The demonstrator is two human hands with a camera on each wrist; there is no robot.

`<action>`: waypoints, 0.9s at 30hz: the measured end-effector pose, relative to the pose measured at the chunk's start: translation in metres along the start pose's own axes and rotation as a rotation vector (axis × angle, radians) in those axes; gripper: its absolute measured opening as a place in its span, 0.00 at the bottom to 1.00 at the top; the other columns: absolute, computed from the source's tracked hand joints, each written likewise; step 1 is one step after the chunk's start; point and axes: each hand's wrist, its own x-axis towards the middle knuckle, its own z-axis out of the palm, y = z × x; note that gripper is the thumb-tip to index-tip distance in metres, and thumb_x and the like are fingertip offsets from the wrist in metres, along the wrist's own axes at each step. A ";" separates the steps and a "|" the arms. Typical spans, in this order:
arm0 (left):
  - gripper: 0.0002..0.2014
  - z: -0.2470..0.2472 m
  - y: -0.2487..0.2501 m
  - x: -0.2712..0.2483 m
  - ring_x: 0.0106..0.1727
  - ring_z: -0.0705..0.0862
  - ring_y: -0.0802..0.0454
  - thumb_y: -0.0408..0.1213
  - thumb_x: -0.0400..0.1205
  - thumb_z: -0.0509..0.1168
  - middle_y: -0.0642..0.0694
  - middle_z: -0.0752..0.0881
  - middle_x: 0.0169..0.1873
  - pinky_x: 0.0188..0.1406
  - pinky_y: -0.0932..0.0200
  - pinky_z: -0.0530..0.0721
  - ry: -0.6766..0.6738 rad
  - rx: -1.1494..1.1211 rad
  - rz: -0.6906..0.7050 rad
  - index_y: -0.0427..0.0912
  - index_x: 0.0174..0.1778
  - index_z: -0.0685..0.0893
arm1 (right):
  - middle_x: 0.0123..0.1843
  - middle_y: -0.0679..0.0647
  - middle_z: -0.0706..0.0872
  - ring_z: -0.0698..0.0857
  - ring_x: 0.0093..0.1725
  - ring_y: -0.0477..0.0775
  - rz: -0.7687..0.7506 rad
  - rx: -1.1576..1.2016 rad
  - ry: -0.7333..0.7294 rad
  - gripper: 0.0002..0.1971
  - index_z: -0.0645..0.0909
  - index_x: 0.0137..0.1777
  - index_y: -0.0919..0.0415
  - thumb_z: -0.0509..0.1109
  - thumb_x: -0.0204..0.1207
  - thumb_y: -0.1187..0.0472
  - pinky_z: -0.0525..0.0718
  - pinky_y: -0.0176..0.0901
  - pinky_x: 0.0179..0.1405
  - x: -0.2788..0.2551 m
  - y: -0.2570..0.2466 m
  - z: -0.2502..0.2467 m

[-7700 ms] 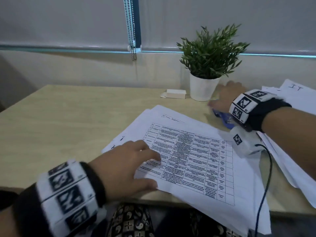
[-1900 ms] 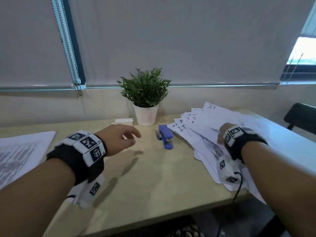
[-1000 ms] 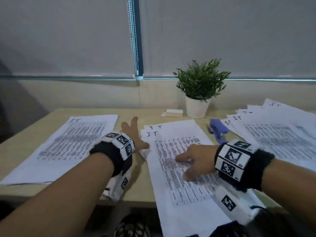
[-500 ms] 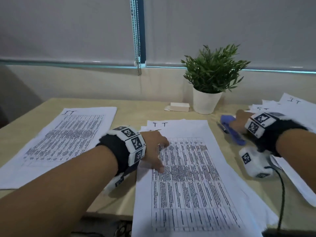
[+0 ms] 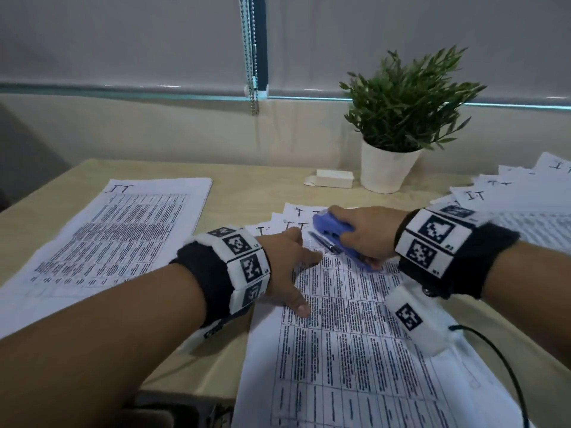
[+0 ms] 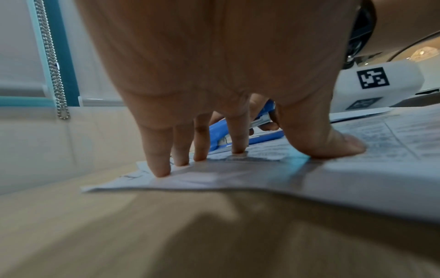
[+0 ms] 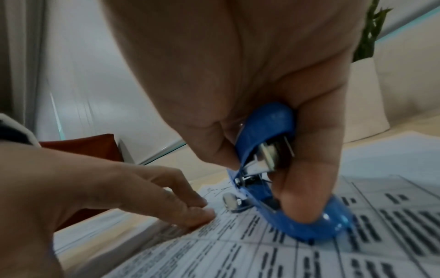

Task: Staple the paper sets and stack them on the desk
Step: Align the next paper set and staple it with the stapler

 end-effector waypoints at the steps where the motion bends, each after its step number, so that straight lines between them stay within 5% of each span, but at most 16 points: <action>1: 0.48 0.000 -0.001 0.001 0.73 0.69 0.42 0.62 0.67 0.72 0.47 0.63 0.73 0.71 0.45 0.73 0.005 -0.007 -0.002 0.60 0.80 0.55 | 0.58 0.62 0.80 0.77 0.42 0.54 -0.002 -0.025 0.008 0.24 0.57 0.79 0.58 0.53 0.85 0.56 0.73 0.40 0.41 0.003 0.000 0.000; 4: 0.48 0.003 -0.004 0.001 0.72 0.71 0.44 0.63 0.66 0.72 0.49 0.64 0.72 0.70 0.45 0.74 0.016 -0.022 -0.005 0.62 0.80 0.56 | 0.77 0.62 0.71 0.77 0.58 0.57 0.009 -0.081 -0.014 0.26 0.52 0.83 0.57 0.51 0.86 0.58 0.74 0.42 0.53 0.007 -0.003 -0.002; 8: 0.49 0.004 -0.005 0.001 0.71 0.72 0.46 0.63 0.65 0.73 0.50 0.64 0.70 0.70 0.46 0.75 0.023 -0.045 -0.003 0.63 0.80 0.56 | 0.62 0.67 0.80 0.74 0.41 0.57 0.004 -0.094 0.020 0.13 0.66 0.67 0.64 0.53 0.84 0.66 0.70 0.41 0.39 0.017 -0.009 0.002; 15: 0.49 0.004 -0.004 0.001 0.68 0.74 0.46 0.62 0.63 0.75 0.51 0.65 0.69 0.67 0.47 0.78 0.038 -0.065 -0.004 0.63 0.79 0.59 | 0.51 0.63 0.81 0.76 0.43 0.59 0.042 -0.047 0.053 0.26 0.54 0.80 0.60 0.54 0.83 0.64 0.72 0.43 0.41 0.031 -0.016 0.010; 20: 0.48 0.004 -0.003 0.001 0.71 0.73 0.46 0.61 0.64 0.75 0.50 0.64 0.71 0.68 0.49 0.76 0.051 -0.065 -0.006 0.63 0.79 0.58 | 0.64 0.65 0.80 0.82 0.57 0.66 0.003 -0.003 0.143 0.23 0.57 0.79 0.63 0.52 0.85 0.61 0.78 0.48 0.47 0.040 -0.028 0.001; 22: 0.48 0.005 -0.004 0.001 0.72 0.72 0.45 0.61 0.65 0.74 0.51 0.62 0.73 0.69 0.48 0.74 0.046 -0.050 -0.013 0.63 0.79 0.58 | 0.59 0.65 0.81 0.84 0.50 0.64 -0.011 0.063 0.177 0.20 0.62 0.76 0.64 0.53 0.84 0.63 0.81 0.50 0.45 0.044 -0.025 -0.002; 25: 0.48 0.004 -0.005 -0.001 0.75 0.70 0.43 0.65 0.65 0.72 0.54 0.53 0.79 0.73 0.46 0.71 0.026 -0.031 -0.035 0.65 0.79 0.56 | 0.36 0.62 0.79 0.76 0.24 0.55 0.001 0.339 0.200 0.18 0.65 0.70 0.65 0.54 0.80 0.69 0.74 0.41 0.23 0.031 -0.010 -0.011; 27: 0.48 0.004 -0.002 -0.004 0.78 0.67 0.41 0.69 0.66 0.68 0.53 0.48 0.82 0.75 0.44 0.69 0.000 0.017 -0.045 0.61 0.80 0.54 | 0.28 0.60 0.75 0.72 0.22 0.55 0.060 0.453 0.205 0.21 0.63 0.72 0.63 0.54 0.79 0.70 0.73 0.42 0.25 0.009 0.007 -0.020</action>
